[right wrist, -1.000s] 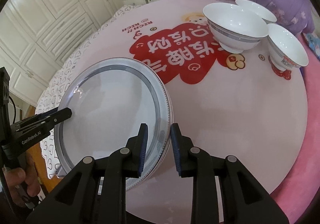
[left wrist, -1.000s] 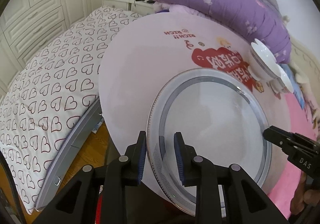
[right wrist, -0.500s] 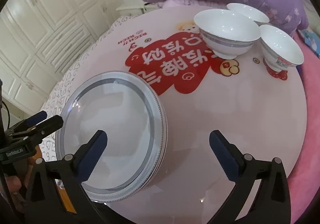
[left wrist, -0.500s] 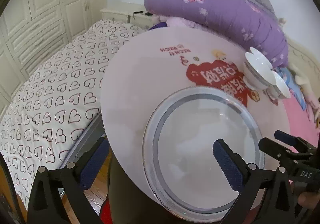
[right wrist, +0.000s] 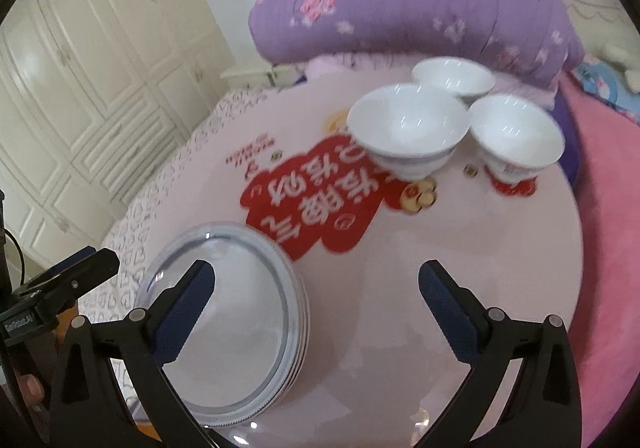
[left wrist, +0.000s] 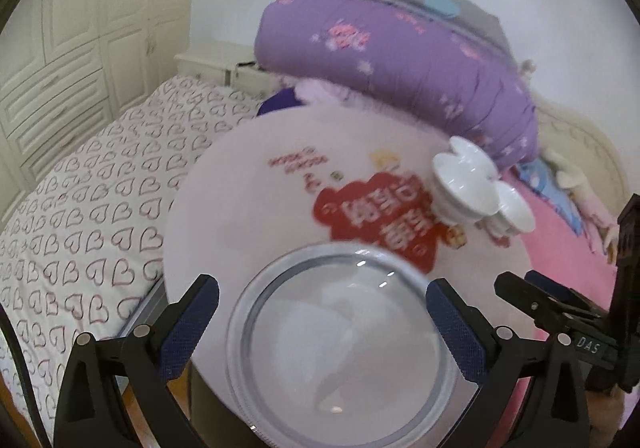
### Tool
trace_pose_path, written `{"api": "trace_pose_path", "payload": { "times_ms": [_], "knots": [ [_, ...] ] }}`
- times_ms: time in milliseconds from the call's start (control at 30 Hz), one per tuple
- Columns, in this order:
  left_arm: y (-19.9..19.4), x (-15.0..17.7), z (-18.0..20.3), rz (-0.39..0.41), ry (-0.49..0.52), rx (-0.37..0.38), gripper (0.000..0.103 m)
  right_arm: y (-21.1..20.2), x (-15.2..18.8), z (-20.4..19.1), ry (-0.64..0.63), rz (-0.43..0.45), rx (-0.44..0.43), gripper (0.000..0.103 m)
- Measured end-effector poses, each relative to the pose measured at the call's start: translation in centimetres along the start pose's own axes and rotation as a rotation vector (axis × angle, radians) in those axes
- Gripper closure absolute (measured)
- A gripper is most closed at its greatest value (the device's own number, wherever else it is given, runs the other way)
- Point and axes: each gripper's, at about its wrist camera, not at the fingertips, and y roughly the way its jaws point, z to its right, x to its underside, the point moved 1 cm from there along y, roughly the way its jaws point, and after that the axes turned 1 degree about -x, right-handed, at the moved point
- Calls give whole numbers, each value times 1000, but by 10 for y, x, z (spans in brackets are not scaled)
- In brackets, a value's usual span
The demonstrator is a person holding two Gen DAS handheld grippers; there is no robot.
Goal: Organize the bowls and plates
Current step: 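Open both grippers to release the plate on the stack, then move both grippers toward the group of white bowls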
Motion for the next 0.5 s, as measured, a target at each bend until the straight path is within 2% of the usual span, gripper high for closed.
{"api": "trace_pose_path", "payload": {
  "times_ms": [333,500],
  "knots": [
    [-21,-14,32,99,68,32,1,-34,-16,16,19,140,46,0],
    [-29,-20,52,166,110,42,1,-55,-24,22,16,225,102,0]
  ]
}}
